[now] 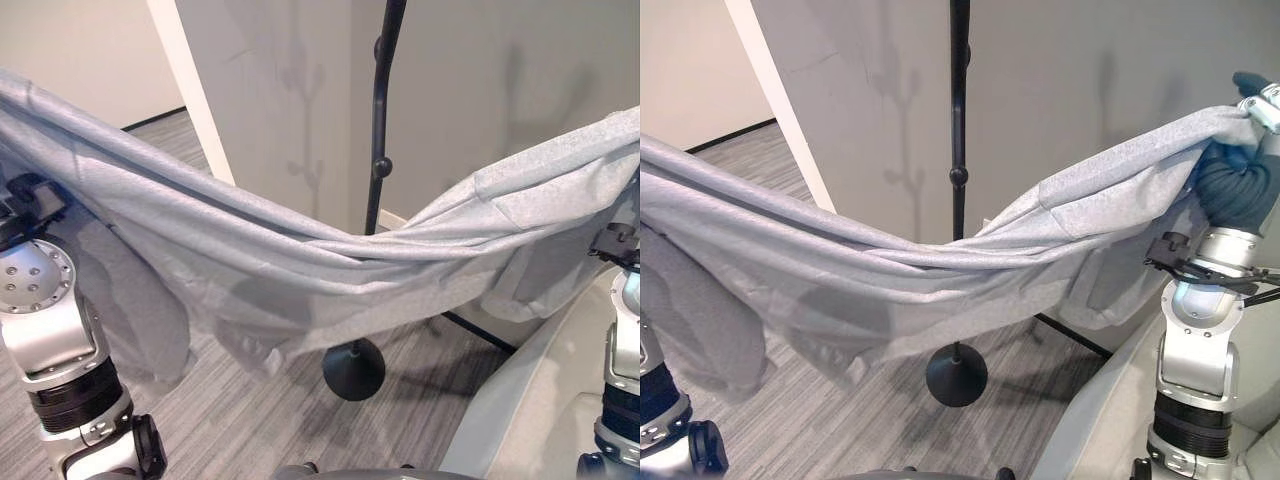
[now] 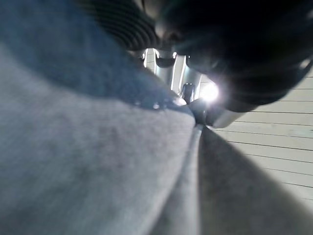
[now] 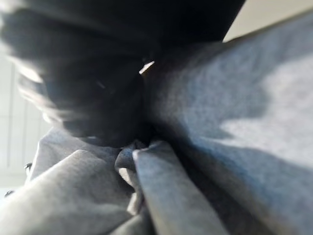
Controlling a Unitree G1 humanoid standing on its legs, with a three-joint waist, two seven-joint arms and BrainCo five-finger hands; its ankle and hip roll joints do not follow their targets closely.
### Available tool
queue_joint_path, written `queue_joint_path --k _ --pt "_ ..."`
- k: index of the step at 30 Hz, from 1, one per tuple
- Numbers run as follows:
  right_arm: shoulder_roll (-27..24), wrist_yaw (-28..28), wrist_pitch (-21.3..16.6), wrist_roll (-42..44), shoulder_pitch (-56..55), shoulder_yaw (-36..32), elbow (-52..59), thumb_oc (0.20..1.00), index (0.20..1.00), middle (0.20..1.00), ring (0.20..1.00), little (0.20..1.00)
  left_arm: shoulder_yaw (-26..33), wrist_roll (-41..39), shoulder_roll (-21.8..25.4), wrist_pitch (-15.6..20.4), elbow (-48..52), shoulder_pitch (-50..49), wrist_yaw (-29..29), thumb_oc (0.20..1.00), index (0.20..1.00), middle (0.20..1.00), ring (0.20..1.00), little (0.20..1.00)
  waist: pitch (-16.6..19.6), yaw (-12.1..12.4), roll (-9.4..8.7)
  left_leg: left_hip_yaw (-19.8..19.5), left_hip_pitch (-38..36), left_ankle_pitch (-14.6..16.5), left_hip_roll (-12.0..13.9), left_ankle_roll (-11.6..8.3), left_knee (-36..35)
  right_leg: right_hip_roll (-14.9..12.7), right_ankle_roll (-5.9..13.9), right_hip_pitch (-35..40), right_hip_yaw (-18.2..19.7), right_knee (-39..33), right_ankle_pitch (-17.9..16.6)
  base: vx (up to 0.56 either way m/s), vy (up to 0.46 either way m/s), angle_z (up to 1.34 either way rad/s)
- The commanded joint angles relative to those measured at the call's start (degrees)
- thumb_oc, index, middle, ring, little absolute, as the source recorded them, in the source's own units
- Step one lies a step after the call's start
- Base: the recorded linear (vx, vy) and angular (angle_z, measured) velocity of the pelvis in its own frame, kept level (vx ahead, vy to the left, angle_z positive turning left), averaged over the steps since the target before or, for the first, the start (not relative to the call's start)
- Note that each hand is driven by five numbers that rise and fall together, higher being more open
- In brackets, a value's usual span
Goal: Hang the clothes on the sofa on the clothes rack.
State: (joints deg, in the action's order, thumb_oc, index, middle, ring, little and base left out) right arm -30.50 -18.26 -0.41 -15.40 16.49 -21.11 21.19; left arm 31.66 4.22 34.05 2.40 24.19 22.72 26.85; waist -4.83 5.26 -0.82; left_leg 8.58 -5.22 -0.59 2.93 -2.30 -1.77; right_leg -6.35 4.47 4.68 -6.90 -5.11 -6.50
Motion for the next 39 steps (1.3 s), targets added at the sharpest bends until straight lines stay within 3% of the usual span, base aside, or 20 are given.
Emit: queue_joint_path --k 1,5,8,10,14,17,19,21,25,32,36,38,39 --pt "-5.3 -2.9 -1.0 -1.6 7.0 -1.7 1.9 0.200 0.200 0.200 0.200 0.200 -2.8 3.7 7.0 1.8 -2.4 5.9 1.9 0.200 0.200 0.200 0.200 0.200 3.2 1.3 1.95 -2.5 -0.4 -2.7 1.2 -1.55 -3.2 -1.2 -0.88 3.2 -2.7 0.1 0.7 0.00 0.000 0.00" --pt "-11.4 -4.6 -0.3 -1.3 10.5 -1.2 -1.7 0.200 0.200 0.200 0.200 0.200 -4.4 3.5 13.1 1.5 -8.0 9.2 3.3 0.200 0.200 0.200 0.200 0.200 3.3 1.4 1.85 -2.5 -0.5 -2.6 1.3 -1.66 -3.2 -1.3 -0.65 3.3 -3.0 0.1 0.7 0.00 0.000 0.00" --pt "-19.1 -6.0 0.4 0.5 13.8 1.3 -9.3 0.200 0.200 0.200 0.200 0.200 -6.9 2.7 19.9 1.1 -15.2 13.1 4.8 0.200 0.200 0.200 0.200 0.200 3.5 1.6 1.62 -2.4 -0.8 -2.5 1.3 -1.76 -3.2 -1.3 -0.42 3.5 -3.2 0.1 0.7 0.00 0.000 0.00" --pt "-25.4 -6.8 0.8 2.8 17.9 5.9 -17.8 0.200 0.200 0.200 0.200 0.200 -12.0 1.5 25.0 1.2 -22.0 18.8 5.6 0.200 0.200 0.200 0.200 0.200 3.5 1.7 1.46 -2.3 -1.0 -2.4 1.4 -1.78 -3.2 -1.3 -0.39 3.7 -3.3 0.1 0.6 0.00 0.000 0.00" --pt "-30.3 -7.2 0.4 5.7 23.4 11.9 -26.9 0.200 0.200 0.200 0.200 0.200 -20.1 -0.4 29.5 1.7 -30.4 26.9 6.0 0.200 0.200 0.200 0.200 0.200 3.1 1.8 1.34 -2.2 -1.3 -1.8 1.5 -1.82 -3.2 -1.2 -0.43 3.9 -3.2 0.1 0.9 0.00 -0.003 -0.01" --pt "-31.8 -6.8 -0.6 12.2 30.1 19.3 -38.6 0.200 0.200 0.200 0.200 0.200 -35.7 -2.8 32.5 2.4 -40.7 41.5 5.4 0.200 0.200 0.200 0.200 0.200 2.5 1.8 1.48 -1.9 -1.8 -1.5 1.5 -1.83 -3.2 -1.2 -0.71 4.2 -3.2 0.1 0.4 0.01 -0.026 -0.04" --pt "-32.6 -6.5 -0.9 14.8 33.5 23.1 -44.1 0.200 0.200 0.200 0.200 0.200 -43.1 -3.8 32.5 2.5 -45.0 48.7 5.3 0.200 0.200 0.200 0.200 0.200 2.1 1.8 1.18 -1.8 -2.2 -1.3 1.5 -1.79 -3.2 -1.1 -0.81 4.5 -3.1 0.1 0.3 0.02 -0.032 0.01" --pt "-32.2 -5.5 -0.8 16.8 39.7 29.0 -51.6 0.200 0.200 0.200 0.200 0.200 -53.5 -4.3 29.2 2.6 -49.6 59.1 5.1 0.200 0.200 0.200 0.200 0.200 1.0 1.8 0.72 -1.7 -2.7 -0.7 1.5 -1.68 -3.2 -0.9 -1.03 4.8 -2.8 0.1 0.3 0.02 -0.036 0.00" --pt "-30.4 -4.6 -0.5 17.6 44.0 33.1 -55.7 0.200 0.200 0.200 0.200 0.200 -61.0 -4.8 25.7 2.3 -54.2 66.3 4.8 0.200 0.200 0.200 0.200 0.200 0.3 1.6 0.80 -1.7 -3.2 -0.2 1.4 -1.57 -3.2 -0.8 -1.20 4.8 -2.6 0.1 0.5 0.02 -0.012 -0.01" --pt "-28.9 -3.6 -0.3 20.4 54.0 42.1 -66.4 0.200 0.200 0.200 0.200 0.200 -74.2 -8.9 23.7 2.3 -66.7 79.1 3.6 0.200 0.200 0.200 0.200 0.200 -0.9 1.4 0.78 -1.8 -3.3 0.2 1.2 -1.26 -3.2 -0.5 -1.48 4.3 -2.0 0.1 1.1 0.00 -0.001 -0.02" --pt "-27.4 -3.4 -0.5 25.6 61.4 46.7 -76.5 0.200 0.200 0.200 0.200 0.200 -85.2 -13.0 23.7 2.4 -77.9 88.7 2.4 0.200 0.200 0.200 0.200 0.200 -1.3 1.3 0.82 -1.8 -3.3 0.5 1.1 -1.04 -3.2 -0.3 -1.59 3.9 -1.5 0.1 1.6 0.03 0.010 -0.09" --pt "-27.2 -3.3 -0.9 25.9 62.5 47.0 -77.3 0.200 0.200 0.200 0.200 0.200 -86.8 -13.6 23.5 2.9 -79.2 90.6 2.1 0.200 0.200 0.200 0.200 0.200 -1.6 1.1 0.52 -1.7 -3.3 0.9 1.1 -1.08 -3.2 -0.2 -1.55 3.9 -1.5 0.1 1.9 0.03 0.016 -0.06" --pt "-28.1 -2.8 -0.1 27.6 65.3 51.0 -83.7 0.200 0.200 0.200 0.200 0.200 -92.8 -15.5 23.4 2.0 -84.7 94.5 1.2 0.200 0.200 0.200 0.200 0.200 -0.9 1.5 0.72 -1.9 -3.2 0.5 0.9 -0.85 -3.2 -0.2 -1.70 3.7 -1.3 0.1 1.7 0.02 0.030 -0.01"
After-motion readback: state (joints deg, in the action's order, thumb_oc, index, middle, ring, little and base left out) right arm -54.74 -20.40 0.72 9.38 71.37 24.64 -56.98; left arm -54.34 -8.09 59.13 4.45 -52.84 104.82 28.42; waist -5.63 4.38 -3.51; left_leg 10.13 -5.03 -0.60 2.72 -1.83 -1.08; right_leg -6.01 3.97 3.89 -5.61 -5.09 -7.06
